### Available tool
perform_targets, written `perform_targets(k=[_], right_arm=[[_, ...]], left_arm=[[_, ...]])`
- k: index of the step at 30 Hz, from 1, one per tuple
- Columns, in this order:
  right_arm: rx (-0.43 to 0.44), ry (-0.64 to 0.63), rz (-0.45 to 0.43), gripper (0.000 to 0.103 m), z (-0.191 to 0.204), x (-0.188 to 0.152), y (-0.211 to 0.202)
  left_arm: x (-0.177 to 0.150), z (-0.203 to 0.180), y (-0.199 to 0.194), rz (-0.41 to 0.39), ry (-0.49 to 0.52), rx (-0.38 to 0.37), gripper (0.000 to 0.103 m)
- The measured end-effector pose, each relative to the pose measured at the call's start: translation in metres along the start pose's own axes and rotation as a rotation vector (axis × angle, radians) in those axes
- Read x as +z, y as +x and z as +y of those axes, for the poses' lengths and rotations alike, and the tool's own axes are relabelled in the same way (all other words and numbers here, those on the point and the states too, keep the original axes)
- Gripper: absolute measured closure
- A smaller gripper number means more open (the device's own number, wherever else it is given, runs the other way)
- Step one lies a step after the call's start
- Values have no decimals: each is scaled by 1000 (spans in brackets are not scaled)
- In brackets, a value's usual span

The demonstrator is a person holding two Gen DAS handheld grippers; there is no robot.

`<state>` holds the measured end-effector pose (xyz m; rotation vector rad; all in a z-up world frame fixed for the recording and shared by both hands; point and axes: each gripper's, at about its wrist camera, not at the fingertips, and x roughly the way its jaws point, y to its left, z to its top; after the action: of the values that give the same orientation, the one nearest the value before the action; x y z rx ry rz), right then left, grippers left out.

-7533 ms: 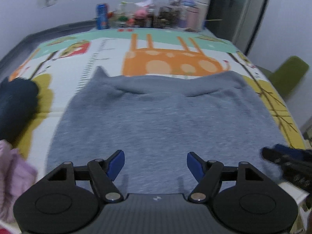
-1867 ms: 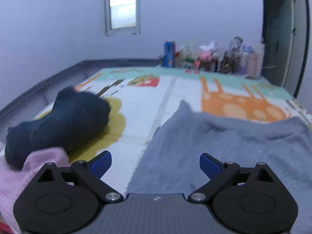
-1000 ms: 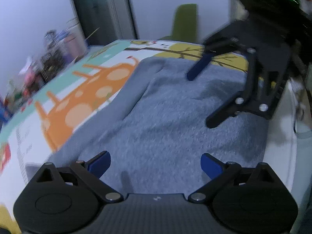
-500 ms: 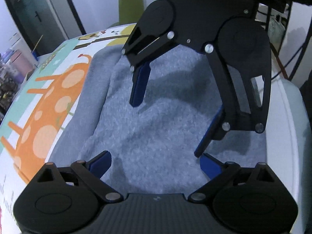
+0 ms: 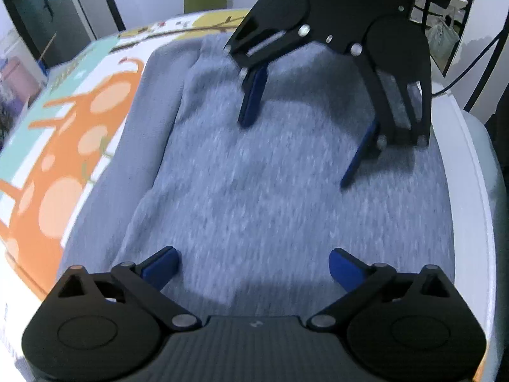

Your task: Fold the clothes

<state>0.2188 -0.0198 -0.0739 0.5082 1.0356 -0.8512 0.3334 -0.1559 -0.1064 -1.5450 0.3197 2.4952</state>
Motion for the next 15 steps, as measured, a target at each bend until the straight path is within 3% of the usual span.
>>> perform_targets(k=[11,15], right_arm=[[-21,-9,84,1,-16,-38,-16],[-20,58,129,1,-31,-53,-23]], left_arm=[[-46,11,-24,52,31,-16,0],[-65,15,-34,76,15,-29,0]])
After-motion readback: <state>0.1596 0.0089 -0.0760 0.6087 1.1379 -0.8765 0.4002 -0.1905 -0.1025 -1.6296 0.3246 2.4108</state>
